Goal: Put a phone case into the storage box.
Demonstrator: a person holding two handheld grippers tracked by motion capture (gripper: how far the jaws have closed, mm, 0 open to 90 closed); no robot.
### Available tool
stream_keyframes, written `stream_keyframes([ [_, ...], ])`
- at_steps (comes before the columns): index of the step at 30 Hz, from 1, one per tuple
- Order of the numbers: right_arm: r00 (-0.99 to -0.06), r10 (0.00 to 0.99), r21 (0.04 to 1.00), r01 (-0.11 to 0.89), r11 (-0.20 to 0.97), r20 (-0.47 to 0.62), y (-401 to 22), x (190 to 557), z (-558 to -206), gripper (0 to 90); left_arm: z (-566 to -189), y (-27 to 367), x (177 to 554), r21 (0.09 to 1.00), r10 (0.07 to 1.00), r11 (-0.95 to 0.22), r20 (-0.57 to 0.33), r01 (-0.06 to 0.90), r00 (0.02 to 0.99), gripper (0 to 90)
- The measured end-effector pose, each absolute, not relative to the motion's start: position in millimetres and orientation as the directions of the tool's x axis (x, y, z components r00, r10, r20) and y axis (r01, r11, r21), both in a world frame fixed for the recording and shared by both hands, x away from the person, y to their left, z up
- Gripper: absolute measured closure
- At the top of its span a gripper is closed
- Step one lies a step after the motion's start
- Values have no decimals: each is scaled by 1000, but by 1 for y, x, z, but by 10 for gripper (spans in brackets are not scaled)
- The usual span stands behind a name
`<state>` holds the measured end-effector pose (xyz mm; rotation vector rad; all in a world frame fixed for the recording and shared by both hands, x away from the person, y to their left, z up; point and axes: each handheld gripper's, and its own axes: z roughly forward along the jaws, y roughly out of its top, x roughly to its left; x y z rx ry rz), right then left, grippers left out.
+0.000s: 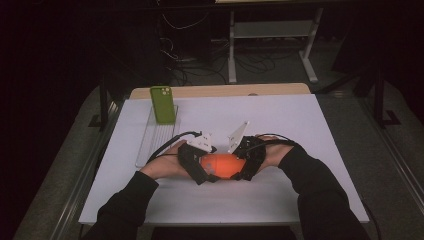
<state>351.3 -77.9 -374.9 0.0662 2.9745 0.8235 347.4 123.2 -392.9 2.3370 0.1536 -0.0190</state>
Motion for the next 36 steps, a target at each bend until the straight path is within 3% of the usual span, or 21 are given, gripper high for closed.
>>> stream_keyframes([
  [27,-999,14,522,-9,853,-41,-72,351,-364,147,-392,129,349,698,83,-702,-112,138,990,154],
  [36,-995,97,555,90,827,17,-79,355,-360,91,-391,137,353,691,140,-699,-119,183,983,158],
])
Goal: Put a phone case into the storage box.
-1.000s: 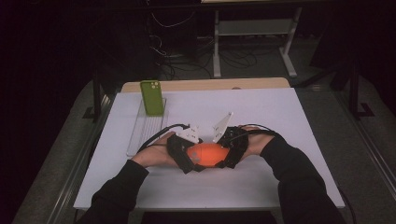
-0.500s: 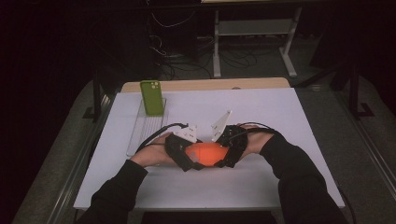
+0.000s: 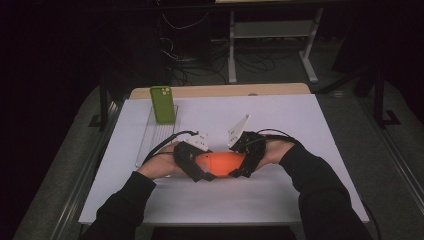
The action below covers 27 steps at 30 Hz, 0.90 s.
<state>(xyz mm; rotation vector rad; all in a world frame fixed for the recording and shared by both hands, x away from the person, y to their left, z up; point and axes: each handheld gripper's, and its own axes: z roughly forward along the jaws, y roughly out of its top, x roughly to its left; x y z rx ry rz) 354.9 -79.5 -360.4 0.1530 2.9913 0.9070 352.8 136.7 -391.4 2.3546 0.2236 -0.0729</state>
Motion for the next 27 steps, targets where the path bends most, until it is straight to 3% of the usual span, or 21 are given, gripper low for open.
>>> stream_keyframes([
  [10,-952,306,710,228,667,18,-111,361,-359,68,-389,152,353,700,303,-652,-110,290,947,153],
  [13,-920,388,714,304,631,48,-117,358,-364,66,-391,153,352,698,355,-633,-125,336,927,152],
  [22,-834,547,752,406,520,72,-127,350,-381,55,-390,155,350,697,501,-572,-121,432,857,153],
  [27,-774,626,782,446,435,94,-128,343,-389,68,-388,159,352,697,516,-569,-111,436,850,153],
])
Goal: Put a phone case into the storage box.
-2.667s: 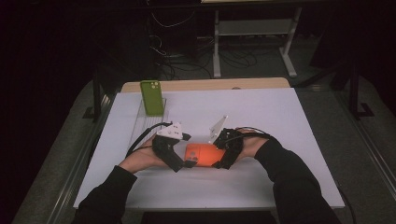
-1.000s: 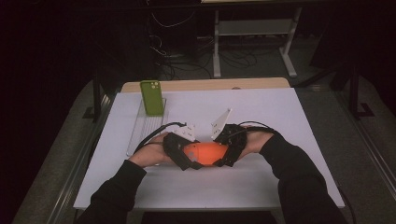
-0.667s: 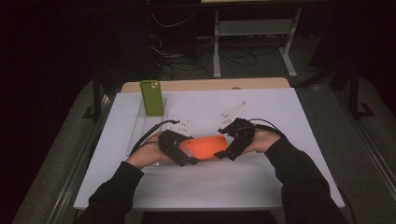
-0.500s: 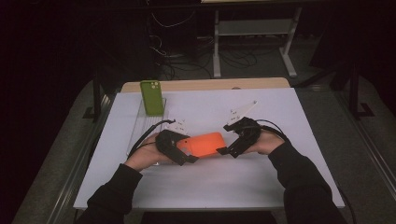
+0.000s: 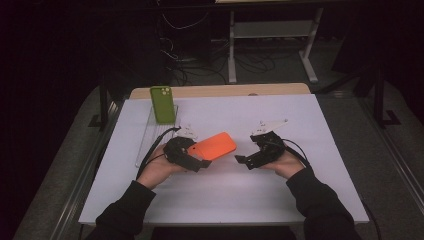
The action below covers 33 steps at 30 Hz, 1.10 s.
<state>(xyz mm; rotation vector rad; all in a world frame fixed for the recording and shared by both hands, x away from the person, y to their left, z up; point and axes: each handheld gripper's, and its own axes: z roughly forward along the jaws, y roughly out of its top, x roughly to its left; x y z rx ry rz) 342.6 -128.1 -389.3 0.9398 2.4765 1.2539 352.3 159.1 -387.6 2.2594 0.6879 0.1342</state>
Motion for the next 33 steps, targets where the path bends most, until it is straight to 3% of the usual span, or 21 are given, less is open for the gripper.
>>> stream_keyframes([
  [7,-742,666,794,449,410,76,-125,332,-403,41,-386,161,352,705,536,-551,-111,446,837,153],
  [19,-744,649,789,300,536,-158,-111,320,-407,25,-386,162,353,695,534,-558,-118,454,837,153],
  [33,-711,559,722,104,684,-427,-108,312,-405,16,-386,161,354,695,527,-559,-123,452,841,154],
])
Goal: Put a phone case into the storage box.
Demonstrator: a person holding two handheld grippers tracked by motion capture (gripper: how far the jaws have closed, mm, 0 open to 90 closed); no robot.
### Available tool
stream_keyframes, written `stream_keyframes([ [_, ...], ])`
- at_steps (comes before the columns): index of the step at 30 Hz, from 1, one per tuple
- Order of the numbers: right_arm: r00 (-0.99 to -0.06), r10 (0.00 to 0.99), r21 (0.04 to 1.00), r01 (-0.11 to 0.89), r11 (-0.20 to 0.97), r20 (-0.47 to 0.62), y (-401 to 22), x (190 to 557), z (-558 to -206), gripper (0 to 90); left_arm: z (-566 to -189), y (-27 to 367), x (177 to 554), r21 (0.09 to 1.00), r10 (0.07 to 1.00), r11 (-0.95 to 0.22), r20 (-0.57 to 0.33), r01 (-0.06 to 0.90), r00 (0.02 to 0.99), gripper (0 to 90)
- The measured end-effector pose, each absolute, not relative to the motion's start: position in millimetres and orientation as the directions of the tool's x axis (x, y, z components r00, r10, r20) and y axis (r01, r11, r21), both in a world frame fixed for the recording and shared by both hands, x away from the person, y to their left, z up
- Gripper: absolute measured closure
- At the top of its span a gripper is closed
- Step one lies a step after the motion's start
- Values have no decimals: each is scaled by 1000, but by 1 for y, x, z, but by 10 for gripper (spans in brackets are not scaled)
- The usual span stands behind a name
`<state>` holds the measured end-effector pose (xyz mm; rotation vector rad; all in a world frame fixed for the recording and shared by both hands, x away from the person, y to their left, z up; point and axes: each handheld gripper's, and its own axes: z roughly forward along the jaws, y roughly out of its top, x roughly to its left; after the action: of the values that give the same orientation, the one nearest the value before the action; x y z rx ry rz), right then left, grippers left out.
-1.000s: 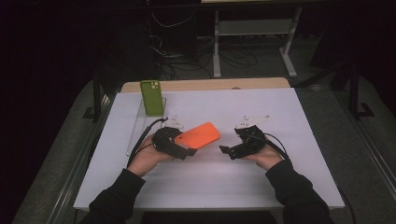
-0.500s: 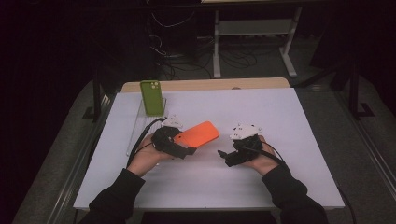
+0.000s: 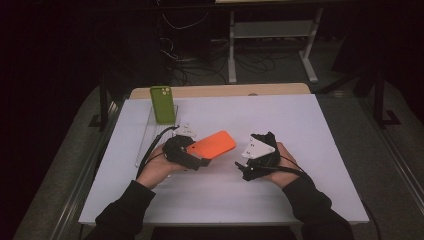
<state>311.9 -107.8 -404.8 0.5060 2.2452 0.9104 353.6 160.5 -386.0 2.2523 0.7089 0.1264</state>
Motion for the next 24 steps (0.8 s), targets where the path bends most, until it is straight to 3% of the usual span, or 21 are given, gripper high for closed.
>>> stream_keyframes([
  [12,-655,450,613,-26,790,-608,-97,302,-408,16,-385,162,355,703,510,-559,-127,440,851,154],
  [24,-541,309,463,-172,870,-782,-88,294,-412,16,-386,160,353,721,524,-521,-152,456,838,154],
])
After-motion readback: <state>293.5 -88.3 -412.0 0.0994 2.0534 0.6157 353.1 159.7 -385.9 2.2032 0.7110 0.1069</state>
